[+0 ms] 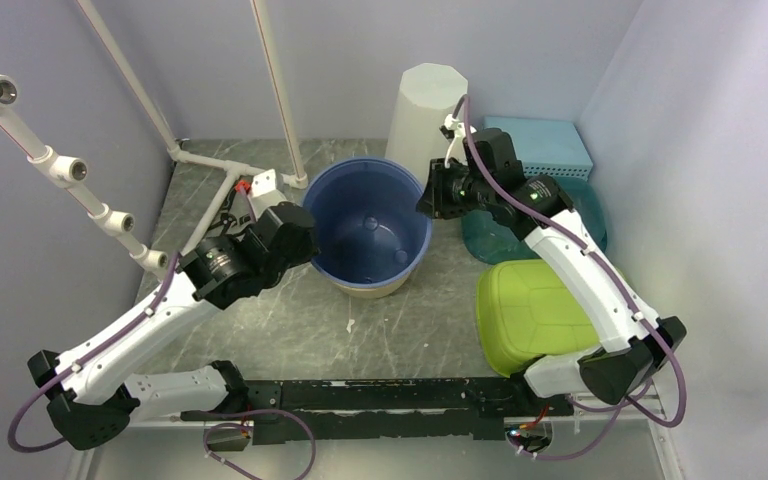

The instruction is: Turn the large container upside down

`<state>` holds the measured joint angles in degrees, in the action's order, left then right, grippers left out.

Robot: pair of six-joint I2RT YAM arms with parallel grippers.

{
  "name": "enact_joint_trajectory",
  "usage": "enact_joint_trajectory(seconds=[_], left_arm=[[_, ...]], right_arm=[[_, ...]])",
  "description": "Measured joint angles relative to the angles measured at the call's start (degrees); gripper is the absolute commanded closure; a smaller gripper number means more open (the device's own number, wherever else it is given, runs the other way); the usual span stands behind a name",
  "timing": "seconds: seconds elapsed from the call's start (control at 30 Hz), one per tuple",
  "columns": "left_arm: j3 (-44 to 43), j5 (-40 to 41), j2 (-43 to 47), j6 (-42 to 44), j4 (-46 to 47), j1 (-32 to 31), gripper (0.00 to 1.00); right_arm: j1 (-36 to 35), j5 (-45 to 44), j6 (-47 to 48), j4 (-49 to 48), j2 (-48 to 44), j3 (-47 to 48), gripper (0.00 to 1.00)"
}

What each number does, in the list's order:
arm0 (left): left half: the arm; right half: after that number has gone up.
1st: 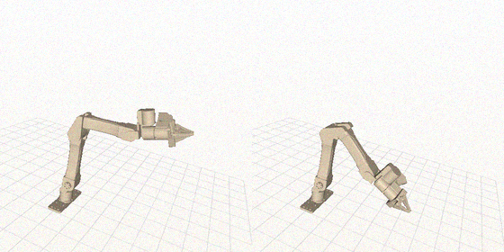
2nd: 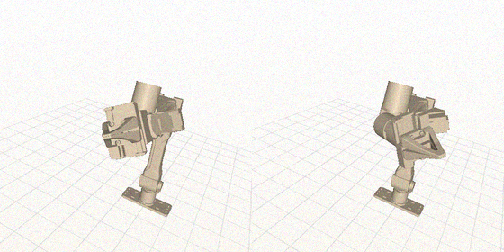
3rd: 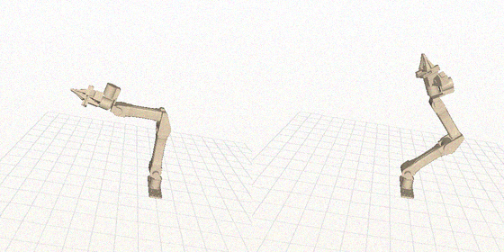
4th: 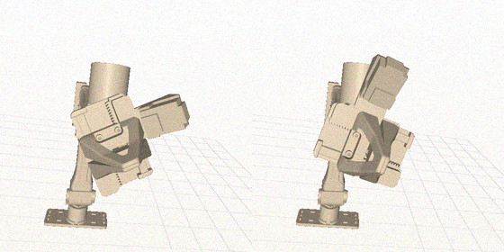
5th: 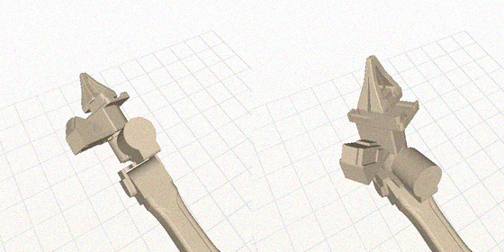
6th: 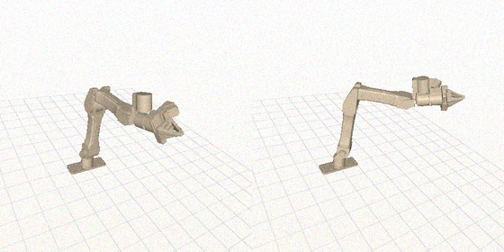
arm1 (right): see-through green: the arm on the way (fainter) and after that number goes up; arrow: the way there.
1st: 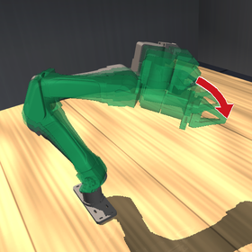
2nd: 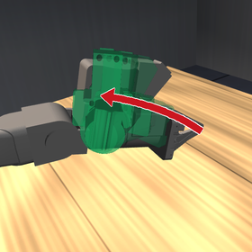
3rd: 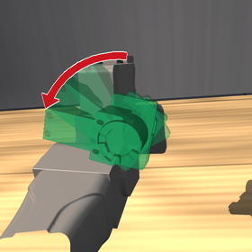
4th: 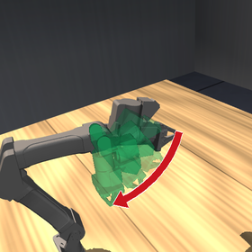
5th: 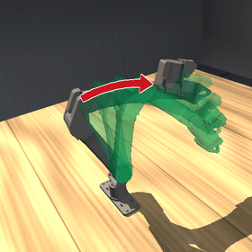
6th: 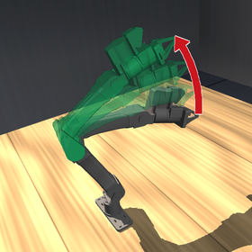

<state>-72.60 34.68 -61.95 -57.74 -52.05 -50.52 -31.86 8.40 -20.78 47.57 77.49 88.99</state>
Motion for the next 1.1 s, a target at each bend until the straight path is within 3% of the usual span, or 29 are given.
enact_joint_trajectory(seconds=[0.13, 0.27, 0.33, 0.43, 0.47, 0.57, 0.77, 0.87, 1.1], left_arm=[[0.17, -0.50, 0.37, 2.97, 0.46, 0.04, 0.97], [0.17, -1.40, 0.42, 4.98, 1.60, 0.07, 0.97], [0.17, -1.73, 0.44, 5.90, 1.90, 0.09, 0.97], [0.17, -1.97, 0.44, 6.49, 2.01, 0.20, 0.97], [0.17, -2.01, 0.46, 6.56, 1.99, 0.28, 0.94], [0.15, -2.05, 0.68, 7.04, 3.17, 0.37, 0.67], [0.15, -2.91, 2.36, 7.67, 3.63, -0.35, 0.28], [0.52, -2.47, 5.03, 6.93, 3.04, -0.52, 0.18], [6.75, 1.86, 16.57, 2.12, 1.55, -0.50, 0.06]], right_arm=[[0.11, 1.22, -0.52, -0.04, 0.57, 0.00, 0.63], [0.17, 1.40, -0.63, -0.07, 1.03, 0.00, 0.62], [0.28, 1.27, -0.63, -0.04, 1.27, 0.11, 0.66], [0.39, 0.94, -0.46, 0.07, 1.97, 0.74, 0.82], [0.44, 0.68, -0.35, 0.11, 2.16, 0.92, 0.88], [0.46, -0.74, 0.85, 0.68, 2.56, 1.11, 1.00], [0.79, -1.84, 0.50, 1.84, 4.07, 1.09, 1.00], [2.47, -0.17, -0.48, 1.68, 4.15, 0.57, 1.00], [9.01, 4.79, -4.81, -0.52, 4.11, -2.60, 1.00]])
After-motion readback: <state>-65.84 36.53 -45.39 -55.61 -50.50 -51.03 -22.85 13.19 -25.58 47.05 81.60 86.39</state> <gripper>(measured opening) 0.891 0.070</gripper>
